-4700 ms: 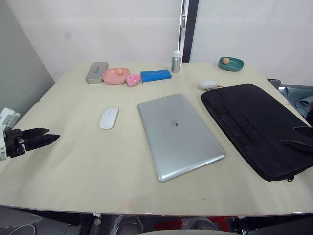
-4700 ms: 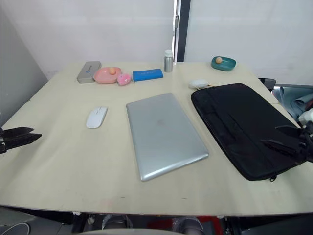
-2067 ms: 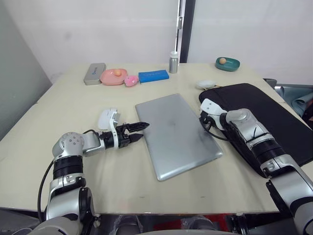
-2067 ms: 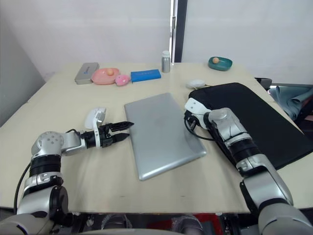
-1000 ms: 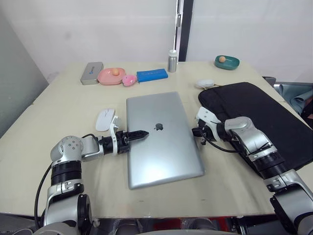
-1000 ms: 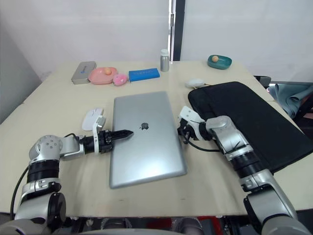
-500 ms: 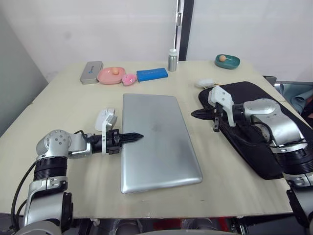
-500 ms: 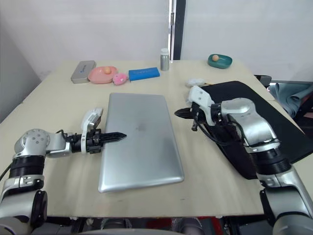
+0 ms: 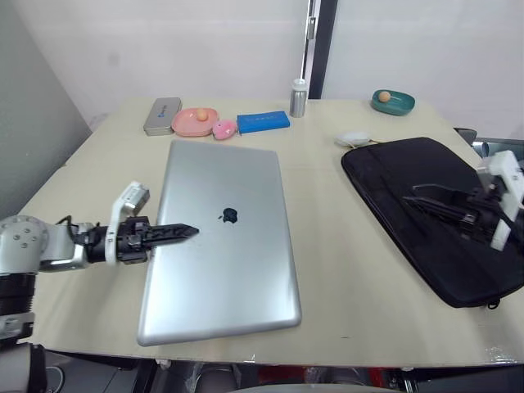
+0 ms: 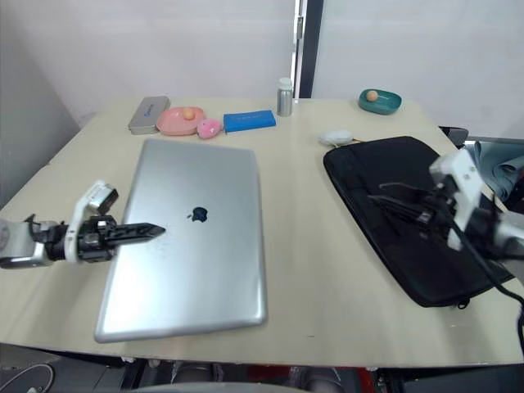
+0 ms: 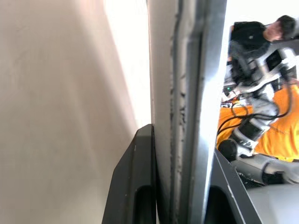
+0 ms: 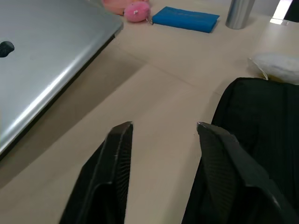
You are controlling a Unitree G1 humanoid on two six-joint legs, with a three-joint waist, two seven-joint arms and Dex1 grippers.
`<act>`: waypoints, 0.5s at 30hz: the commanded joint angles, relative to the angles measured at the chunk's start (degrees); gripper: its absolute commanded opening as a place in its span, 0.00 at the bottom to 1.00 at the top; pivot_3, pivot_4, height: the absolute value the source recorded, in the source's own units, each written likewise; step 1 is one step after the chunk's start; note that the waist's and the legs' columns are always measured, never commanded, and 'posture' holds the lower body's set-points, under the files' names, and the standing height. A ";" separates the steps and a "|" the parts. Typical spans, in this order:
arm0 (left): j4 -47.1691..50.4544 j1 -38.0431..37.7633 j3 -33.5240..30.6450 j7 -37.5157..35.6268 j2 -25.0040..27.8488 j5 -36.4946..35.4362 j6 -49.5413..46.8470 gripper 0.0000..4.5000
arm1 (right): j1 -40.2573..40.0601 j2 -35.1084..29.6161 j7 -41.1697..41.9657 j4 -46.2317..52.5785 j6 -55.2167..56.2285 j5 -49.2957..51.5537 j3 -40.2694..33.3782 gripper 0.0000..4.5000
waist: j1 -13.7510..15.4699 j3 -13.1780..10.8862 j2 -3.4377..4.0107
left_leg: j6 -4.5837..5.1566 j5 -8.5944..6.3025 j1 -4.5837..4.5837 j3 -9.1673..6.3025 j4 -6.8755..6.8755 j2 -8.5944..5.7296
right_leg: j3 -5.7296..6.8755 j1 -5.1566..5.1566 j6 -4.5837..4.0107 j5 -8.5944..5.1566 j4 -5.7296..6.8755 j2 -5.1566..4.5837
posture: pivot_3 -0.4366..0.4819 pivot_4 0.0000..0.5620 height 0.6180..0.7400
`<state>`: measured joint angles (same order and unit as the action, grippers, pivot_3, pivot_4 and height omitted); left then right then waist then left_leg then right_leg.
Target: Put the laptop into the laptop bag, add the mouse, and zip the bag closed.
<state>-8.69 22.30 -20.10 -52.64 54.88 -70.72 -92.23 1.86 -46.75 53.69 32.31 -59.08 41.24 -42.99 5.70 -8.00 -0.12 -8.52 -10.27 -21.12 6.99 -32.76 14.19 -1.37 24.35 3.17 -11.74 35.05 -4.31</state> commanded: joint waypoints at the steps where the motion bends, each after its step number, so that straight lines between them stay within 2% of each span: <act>1: -1.03 1.33 -3.36 -8.88 4.39 -4.50 -0.27 0.07 | -4.07 -1.53 -0.35 4.30 -3.80 6.76 -9.28 0.79 | -0.12 -0.01 0.02 | 0.05 -0.10 0.05 0.04 -0.02 -0.02 | -0.06 -0.01 0.00 0.00 0.04 -0.01 | 0.48 0.27 1.00; 4: -0.89 -0.58 -1.69 -13.01 7.28 -3.78 -0.26 0.07 | -8.67 -1.94 -0.31 5.72 -5.73 10.71 -13.53 0.99 | -0.24 -0.02 0.04 | -0.09 -0.31 0.04 0.06 -0.05 -0.01 | -0.08 0.01 0.01 0.00 0.08 -0.02 | 0.48 0.27 1.00; 6: 0.29 -2.00 -0.12 -15.25 8.29 -1.85 0.70 0.07 | -11.09 -2.16 -0.78 5.88 -6.00 12.05 -14.66 0.99 | -0.39 -0.02 0.04 | -0.07 -0.31 0.04 0.06 -0.04 -0.01 | -0.08 0.02 0.03 -0.01 0.08 -0.02 | 0.48 0.27 1.00; 9: -0.53 -1.18 1.73 -15.81 7.16 -0.42 1.56 0.07 | -12.83 -2.50 -3.26 5.23 -4.68 10.59 -11.80 0.99 | -0.27 -0.02 0.05 | -0.07 -0.32 0.02 0.06 -0.06 -0.02 | -0.07 0.02 0.03 -0.01 0.08 -0.04 | 0.48 0.27 1.00; 15: 2.09 -1.75 4.79 -15.66 4.50 0.45 1.59 0.07 | -8.23 -3.62 -13.23 1.77 0.19 0.80 3.32 0.99 | -0.42 -0.03 0.06 | -0.26 -0.20 0.02 0.04 -0.25 -0.02 | -0.09 0.02 0.04 -0.01 0.27 -0.04 | 0.48 0.27 1.00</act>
<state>-8.25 19.50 -14.28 -65.59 59.91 -68.77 -91.56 -8.31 -49.22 43.46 34.82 -61.01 44.80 -43.23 5.28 -8.03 -0.05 -8.83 -10.45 -21.09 7.03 -33.01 14.17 -1.46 24.37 3.21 -11.75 35.35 -4.35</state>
